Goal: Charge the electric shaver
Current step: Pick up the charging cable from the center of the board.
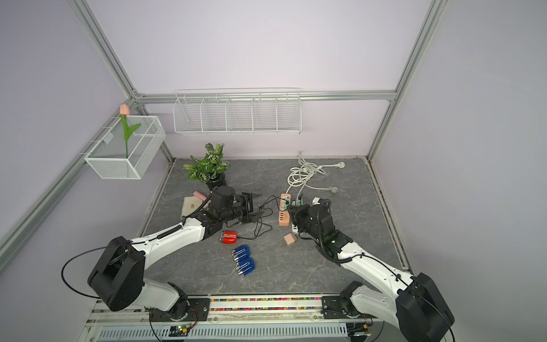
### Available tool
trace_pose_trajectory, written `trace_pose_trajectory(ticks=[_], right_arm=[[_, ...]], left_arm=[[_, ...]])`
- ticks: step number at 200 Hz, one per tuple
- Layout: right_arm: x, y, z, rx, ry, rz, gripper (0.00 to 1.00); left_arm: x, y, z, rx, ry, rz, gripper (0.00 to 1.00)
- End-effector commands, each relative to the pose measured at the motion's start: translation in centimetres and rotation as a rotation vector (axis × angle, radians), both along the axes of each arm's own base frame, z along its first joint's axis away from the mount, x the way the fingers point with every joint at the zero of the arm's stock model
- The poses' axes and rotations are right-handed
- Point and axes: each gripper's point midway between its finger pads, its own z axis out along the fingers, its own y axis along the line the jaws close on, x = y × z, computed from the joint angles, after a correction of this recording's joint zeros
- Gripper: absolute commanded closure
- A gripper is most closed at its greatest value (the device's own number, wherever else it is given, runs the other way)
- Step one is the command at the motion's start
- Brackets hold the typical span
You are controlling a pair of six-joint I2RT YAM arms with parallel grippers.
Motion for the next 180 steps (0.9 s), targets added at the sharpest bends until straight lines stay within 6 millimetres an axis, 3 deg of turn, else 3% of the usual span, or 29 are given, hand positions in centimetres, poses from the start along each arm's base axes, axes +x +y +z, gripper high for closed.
trace_pose_trajectory(ticks=[1, 89, 156, 180], right_arm=[[0.2, -0.2, 0.9, 0.055, -0.032, -0.021, 0.93], [-0.8, -0.7, -0.6, 0.071, -0.014, -0.008, 0.93], [-1.2, -0.8, -1.3, 0.075, 0.0, 0.0, 0.93], [-1.2, -0.8, -1.5, 0.073, 0.003, -0.001, 0.93]], left_arm=[[0.0, -1.1, 0.7, -0.254, 0.364, 0.162, 0.29], [1.6, -1.4, 0.4, -0.306, 0.334, 0.21, 0.56], [1.8, -1.3, 0.3, -0.327, 0.317, 0.219, 0.87], [1.7, -1.4, 0.2, -0.327, 0.318, 0.21, 0.89]])
